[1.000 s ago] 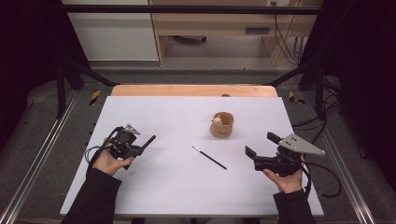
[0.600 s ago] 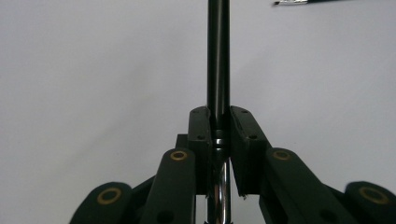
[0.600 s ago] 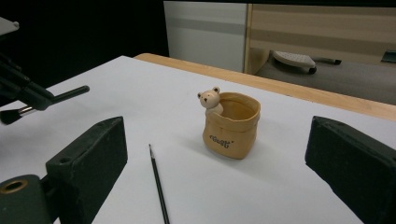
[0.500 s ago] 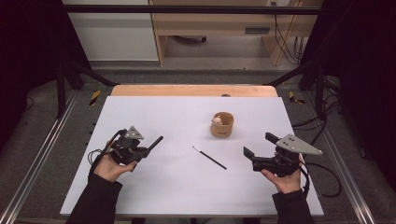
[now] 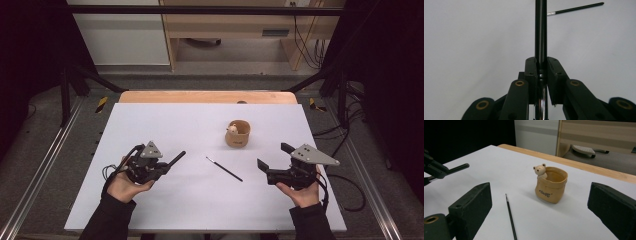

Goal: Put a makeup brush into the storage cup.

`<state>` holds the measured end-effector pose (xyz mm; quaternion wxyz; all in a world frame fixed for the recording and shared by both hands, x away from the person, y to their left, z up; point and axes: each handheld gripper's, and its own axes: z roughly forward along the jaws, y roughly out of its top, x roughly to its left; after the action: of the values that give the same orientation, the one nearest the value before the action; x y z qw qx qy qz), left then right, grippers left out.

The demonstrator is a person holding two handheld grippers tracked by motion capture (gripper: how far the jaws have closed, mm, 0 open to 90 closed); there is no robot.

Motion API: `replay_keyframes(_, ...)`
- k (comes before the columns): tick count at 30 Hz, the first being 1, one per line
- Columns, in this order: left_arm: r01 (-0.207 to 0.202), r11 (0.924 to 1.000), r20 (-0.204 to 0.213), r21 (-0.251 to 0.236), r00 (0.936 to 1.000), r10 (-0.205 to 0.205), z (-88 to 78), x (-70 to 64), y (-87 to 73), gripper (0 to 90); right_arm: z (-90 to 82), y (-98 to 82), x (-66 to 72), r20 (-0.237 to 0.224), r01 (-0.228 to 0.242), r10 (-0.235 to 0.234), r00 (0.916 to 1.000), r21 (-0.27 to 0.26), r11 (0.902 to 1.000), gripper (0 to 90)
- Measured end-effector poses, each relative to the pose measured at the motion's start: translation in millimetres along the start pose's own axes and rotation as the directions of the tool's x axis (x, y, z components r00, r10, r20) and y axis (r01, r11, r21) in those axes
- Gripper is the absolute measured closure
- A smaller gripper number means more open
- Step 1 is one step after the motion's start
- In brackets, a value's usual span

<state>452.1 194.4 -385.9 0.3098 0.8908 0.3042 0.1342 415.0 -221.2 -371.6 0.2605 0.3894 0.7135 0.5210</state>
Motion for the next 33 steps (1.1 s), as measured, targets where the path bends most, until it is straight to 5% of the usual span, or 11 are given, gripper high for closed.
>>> replay_keyframes(26, -0.08, 0.9968, 0.092, -0.012, 0.9925, 0.08, 4.3, -23.8, 14.6, 78.9, 14.1, 7.0, 19.3, -0.045, 0.086, -0.083, 0.9955, 0.062, 0.9944, 6.8)
replay_keyframes(33, -0.091, 0.9958, 0.106, -0.011, 0.9902, 0.091, 3.7, -27.1, 20.1, 78.9, 21.7, 9.0, 28.2, -0.071, 0.152, -0.145, 0.9869, 0.115, 0.9817, 7.4)
